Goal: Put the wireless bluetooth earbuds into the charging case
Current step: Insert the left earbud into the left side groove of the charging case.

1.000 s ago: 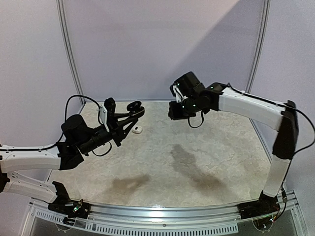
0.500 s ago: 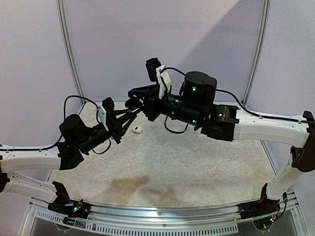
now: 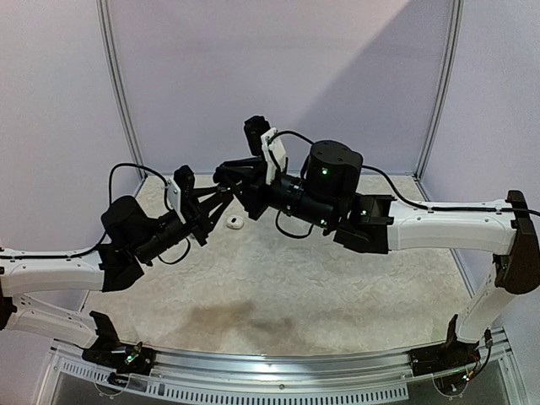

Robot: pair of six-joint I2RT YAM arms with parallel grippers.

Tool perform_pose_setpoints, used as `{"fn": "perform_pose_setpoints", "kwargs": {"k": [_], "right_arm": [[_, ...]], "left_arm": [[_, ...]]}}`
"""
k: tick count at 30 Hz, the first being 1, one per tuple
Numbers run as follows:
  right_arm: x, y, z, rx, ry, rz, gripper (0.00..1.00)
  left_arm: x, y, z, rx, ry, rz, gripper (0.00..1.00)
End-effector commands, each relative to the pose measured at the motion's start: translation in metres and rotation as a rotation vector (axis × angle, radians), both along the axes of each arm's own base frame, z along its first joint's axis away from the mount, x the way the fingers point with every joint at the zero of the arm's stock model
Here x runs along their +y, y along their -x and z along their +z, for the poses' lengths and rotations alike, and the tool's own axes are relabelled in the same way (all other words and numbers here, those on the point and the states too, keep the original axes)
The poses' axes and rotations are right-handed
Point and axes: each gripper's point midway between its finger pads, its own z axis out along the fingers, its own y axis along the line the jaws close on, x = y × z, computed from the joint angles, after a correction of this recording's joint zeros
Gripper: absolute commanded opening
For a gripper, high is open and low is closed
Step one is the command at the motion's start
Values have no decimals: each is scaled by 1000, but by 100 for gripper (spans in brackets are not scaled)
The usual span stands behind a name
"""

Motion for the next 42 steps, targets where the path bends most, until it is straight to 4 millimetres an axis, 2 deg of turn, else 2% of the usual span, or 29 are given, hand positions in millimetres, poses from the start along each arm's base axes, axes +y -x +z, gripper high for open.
{"fn": "perform_pose_setpoints", "kwargs": {"k": [1,7,29,34,42], "right_arm": [[4,-9,-17,2,22,-34,0],[5,-14,-29,14,47,-60,0],[7,-16,-48,58,95,-65,0],[7,-19,-53,74,104,-77,10],[8,-21,-56,76,113,-90,15]], "left_arm": [[4,-3,7,-10,29,14,0],[5,-3,7,-11,32,15,0],[7,-5,8,-12,36,32,0],[7,-5,9,-14,38,33,0],[8,-5,8,-14,39,36,0]]}}
